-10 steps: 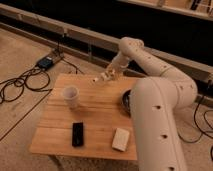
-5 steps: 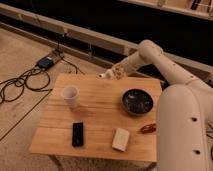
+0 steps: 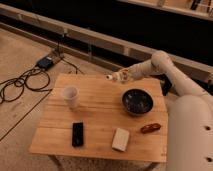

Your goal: Stand the bottle upright

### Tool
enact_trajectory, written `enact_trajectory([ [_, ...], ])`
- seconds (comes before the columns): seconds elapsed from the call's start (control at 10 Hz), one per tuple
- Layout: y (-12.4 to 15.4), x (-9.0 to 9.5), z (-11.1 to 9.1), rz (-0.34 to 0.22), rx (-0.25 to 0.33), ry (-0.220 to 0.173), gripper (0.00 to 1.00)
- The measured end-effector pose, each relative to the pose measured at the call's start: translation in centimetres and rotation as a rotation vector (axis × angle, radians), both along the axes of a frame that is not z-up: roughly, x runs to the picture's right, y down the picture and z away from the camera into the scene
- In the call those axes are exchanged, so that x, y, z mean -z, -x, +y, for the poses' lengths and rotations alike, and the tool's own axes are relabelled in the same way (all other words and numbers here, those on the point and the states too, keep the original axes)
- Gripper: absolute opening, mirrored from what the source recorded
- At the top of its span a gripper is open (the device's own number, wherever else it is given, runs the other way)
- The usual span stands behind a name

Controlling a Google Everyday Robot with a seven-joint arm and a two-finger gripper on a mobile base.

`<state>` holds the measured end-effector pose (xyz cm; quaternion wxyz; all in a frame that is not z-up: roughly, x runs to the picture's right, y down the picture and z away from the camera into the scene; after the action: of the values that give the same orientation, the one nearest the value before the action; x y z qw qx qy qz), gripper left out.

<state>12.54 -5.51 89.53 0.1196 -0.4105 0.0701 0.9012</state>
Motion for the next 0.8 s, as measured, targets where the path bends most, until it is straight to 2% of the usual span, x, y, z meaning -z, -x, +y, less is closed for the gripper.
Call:
enact_trajectory([
  [0.8, 0.04, -0.09, 0.08, -0.006, -0.003, -0.001, 0.16],
])
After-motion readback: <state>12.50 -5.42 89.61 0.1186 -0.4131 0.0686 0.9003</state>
